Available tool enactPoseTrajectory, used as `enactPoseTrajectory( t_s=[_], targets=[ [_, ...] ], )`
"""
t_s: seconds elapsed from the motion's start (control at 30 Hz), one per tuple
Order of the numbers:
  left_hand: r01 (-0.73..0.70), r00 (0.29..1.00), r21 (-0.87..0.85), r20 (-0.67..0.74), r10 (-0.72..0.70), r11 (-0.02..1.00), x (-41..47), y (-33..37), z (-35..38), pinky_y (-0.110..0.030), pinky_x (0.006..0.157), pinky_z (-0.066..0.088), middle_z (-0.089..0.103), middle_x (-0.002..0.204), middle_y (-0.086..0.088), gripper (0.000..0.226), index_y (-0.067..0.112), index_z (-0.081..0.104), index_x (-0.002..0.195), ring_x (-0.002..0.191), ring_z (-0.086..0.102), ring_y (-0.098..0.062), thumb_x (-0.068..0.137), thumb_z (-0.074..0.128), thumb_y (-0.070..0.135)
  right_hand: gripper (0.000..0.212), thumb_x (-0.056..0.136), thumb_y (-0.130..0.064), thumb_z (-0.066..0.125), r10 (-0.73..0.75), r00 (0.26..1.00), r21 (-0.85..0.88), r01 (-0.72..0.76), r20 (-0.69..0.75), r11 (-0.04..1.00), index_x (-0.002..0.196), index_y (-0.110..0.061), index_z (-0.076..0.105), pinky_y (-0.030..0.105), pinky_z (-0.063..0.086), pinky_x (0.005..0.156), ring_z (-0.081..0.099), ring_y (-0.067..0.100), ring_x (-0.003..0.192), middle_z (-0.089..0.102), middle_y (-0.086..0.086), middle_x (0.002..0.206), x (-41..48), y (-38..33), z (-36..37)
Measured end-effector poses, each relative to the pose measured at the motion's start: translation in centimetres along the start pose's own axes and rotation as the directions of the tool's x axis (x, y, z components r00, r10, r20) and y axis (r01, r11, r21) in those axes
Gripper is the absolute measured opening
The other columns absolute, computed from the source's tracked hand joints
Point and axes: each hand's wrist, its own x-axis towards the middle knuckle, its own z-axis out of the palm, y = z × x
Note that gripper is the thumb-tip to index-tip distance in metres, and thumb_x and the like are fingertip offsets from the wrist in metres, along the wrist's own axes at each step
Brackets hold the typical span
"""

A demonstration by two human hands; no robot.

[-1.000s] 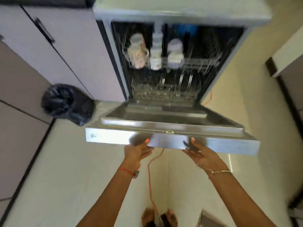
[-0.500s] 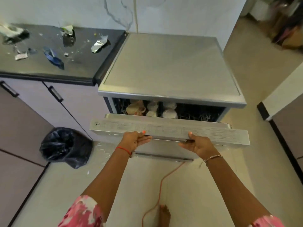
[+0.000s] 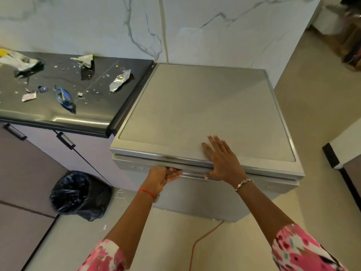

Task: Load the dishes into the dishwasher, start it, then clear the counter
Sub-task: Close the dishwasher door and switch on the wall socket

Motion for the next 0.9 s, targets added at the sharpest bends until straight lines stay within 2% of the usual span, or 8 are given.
enactPoseTrajectory(
  t_s=[0.1, 0.2, 0.27, 0.37, 0.47, 0.6, 0.73, 0.9],
  targets=[
    [-0.212, 0.974, 0.494, 0.035, 0.224, 0.843, -0.7, 0.2, 0.2, -0.030, 0.063, 0.056, 0.067, 0.070, -0.014, 0.007, -0.007, 0.067, 0.085, 0.056, 0.065, -0.015, 0.082, 0.064, -0.001, 0.113, 0.067, -0.061, 0.067, -0.039, 0.994, -0.062, 0.046, 0.105, 0.997, 0.149, -0.022, -0.002, 0.038, -0.004, 0.116, -0.006, 0.021, 0.145, -0.008, 0.003, 0.157, 1.4, 0.7, 0.8],
    [-0.511, 0.740, 0.825, 0.281, 0.611, 0.240, -0.1, 1.2, 0.7, -0.031, 0.069, 0.051, 0.066, 0.078, -0.004, 0.021, 0.008, 0.068, 0.090, 0.070, 0.059, -0.013, 0.073, 0.076, 0.017, 0.111, 0.068, -0.061, 0.064, -0.051, 0.995, -0.042, 0.054, 0.087, 0.998, 0.148, -0.022, -0.002, 0.038, -0.005, 0.115, -0.004, 0.021, 0.145, -0.006, 0.003, 0.157, 1.4, 0.8, 0.8],
    [-0.563, 0.527, 0.804, 0.528, 0.666, -0.192, 0.8, 1.5, 1.0, -0.037, 0.088, 0.047, 0.055, 0.107, -0.001, 0.064, 0.016, 0.055, 0.115, 0.100, 0.047, -0.014, 0.060, 0.082, 0.034, 0.111, 0.069, -0.062, 0.064, -0.055, 0.992, -0.059, 0.062, 0.115, 0.996, 0.149, -0.021, -0.002, 0.039, -0.004, 0.115, -0.006, 0.019, 0.144, -0.009, 0.003, 0.156, 1.3, 0.8, 0.8],
    [-0.433, 0.533, 0.724, 0.686, 0.496, -0.537, 3.6, 2.3, 0.7, -0.057, 0.113, 0.008, 0.016, 0.154, -0.008, 0.116, 0.020, 0.016, 0.146, 0.141, 0.008, -0.034, 0.053, 0.072, 0.063, 0.115, 0.060, -0.064, 0.069, -0.059, 0.995, -0.075, 0.065, 0.085, 0.995, 0.148, -0.018, 0.011, 0.046, 0.019, 0.114, 0.017, 0.025, 0.143, 0.013, 0.009, 0.155, 1.3, 0.9, 0.9],
    [-0.391, 0.681, 0.721, 0.645, 0.347, -0.572, 5.5, 2.5, 0.3, -0.056, 0.115, 0.005, -0.011, 0.152, -0.005, 0.117, 0.019, -0.006, 0.146, 0.138, -0.014, -0.031, 0.068, 0.071, 0.056, 0.119, 0.049, -0.064, 0.074, -0.076, 0.995, -0.093, 0.082, 0.065, 0.992, 0.144, -0.015, 0.023, 0.048, 0.029, 0.107, 0.036, 0.028, 0.136, 0.034, 0.013, 0.148, 1.4, 0.8, 1.2],
    [-0.377, 0.606, 0.673, 0.699, 0.381, -0.636, 5.5, 2.1, -0.1, -0.053, 0.103, 0.030, 0.037, 0.146, -0.013, 0.114, 0.010, 0.028, 0.142, 0.134, 0.033, -0.035, 0.052, 0.082, 0.056, 0.115, 0.048, -0.060, 0.079, -0.067, 0.997, -0.104, 0.071, 0.038, 0.992, 0.141, -0.014, 0.030, 0.045, 0.034, 0.105, 0.040, 0.028, 0.133, 0.039, 0.013, 0.145, 1.4, 0.6, 1.2],
    [-0.382, 0.538, 0.676, 0.717, 0.443, -0.630, 5.5, 1.9, 0.4, -0.052, 0.100, 0.037, 0.042, 0.143, -0.012, 0.105, 0.011, 0.032, 0.139, 0.130, 0.041, -0.035, 0.055, 0.082, 0.052, 0.107, 0.053, -0.052, 0.081, -0.061, 0.997, -0.102, 0.065, 0.041, 0.993, 0.140, -0.013, 0.033, 0.046, 0.033, 0.105, 0.041, 0.028, 0.132, 0.040, 0.013, 0.145, 1.5, 0.2, 1.1],
    [-0.429, 0.596, 0.711, 0.686, 0.417, -0.556, 5.3, 1.7, 0.6, -0.057, 0.098, 0.041, 0.042, 0.143, -0.013, 0.102, 0.011, 0.037, 0.138, 0.130, 0.041, -0.036, 0.054, 0.083, 0.045, 0.115, 0.043, -0.054, 0.083, -0.016, 0.995, -0.067, 0.023, 0.102, 0.997, 0.139, -0.015, 0.034, 0.046, 0.033, 0.104, 0.044, 0.027, 0.130, 0.042, 0.012, 0.143, 1.5, 0.4, 0.7]
  ],
)
